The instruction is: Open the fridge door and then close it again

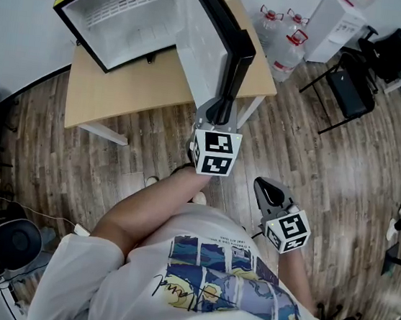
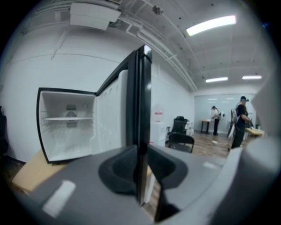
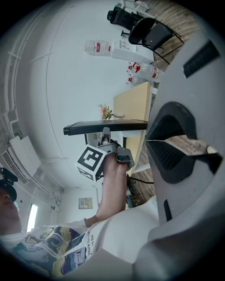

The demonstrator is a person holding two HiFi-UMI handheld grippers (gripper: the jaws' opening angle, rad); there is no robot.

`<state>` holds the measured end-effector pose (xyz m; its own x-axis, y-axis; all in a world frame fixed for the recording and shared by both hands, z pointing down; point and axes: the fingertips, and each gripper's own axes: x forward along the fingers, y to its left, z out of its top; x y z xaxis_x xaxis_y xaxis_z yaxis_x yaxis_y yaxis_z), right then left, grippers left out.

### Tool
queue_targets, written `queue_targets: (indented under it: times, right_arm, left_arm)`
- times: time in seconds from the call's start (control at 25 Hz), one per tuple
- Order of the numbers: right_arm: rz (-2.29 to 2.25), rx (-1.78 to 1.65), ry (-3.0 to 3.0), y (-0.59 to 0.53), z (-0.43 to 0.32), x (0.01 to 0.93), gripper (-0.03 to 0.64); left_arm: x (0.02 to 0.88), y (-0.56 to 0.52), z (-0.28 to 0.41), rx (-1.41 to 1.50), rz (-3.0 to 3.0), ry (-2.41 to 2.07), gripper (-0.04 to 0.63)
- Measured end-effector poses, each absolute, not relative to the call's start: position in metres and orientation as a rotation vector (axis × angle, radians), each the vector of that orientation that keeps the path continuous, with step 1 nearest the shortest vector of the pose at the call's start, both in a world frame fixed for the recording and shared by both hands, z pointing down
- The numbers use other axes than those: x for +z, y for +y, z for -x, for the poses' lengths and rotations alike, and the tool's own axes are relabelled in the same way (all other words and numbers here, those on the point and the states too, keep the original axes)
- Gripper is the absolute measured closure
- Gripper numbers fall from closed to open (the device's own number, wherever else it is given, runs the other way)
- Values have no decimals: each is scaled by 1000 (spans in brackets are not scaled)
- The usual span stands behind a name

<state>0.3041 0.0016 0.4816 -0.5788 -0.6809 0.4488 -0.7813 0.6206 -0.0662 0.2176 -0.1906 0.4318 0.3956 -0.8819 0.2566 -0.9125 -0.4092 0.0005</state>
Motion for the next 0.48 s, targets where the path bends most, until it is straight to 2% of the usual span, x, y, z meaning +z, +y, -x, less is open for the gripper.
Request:
queue_targets:
  times: [0.48]
  right_arm:
    - [-1157, 363, -2470, 0, -305, 482, 600]
  left_arm:
    - [432, -190, -218, 327, -2505, -1620, 514]
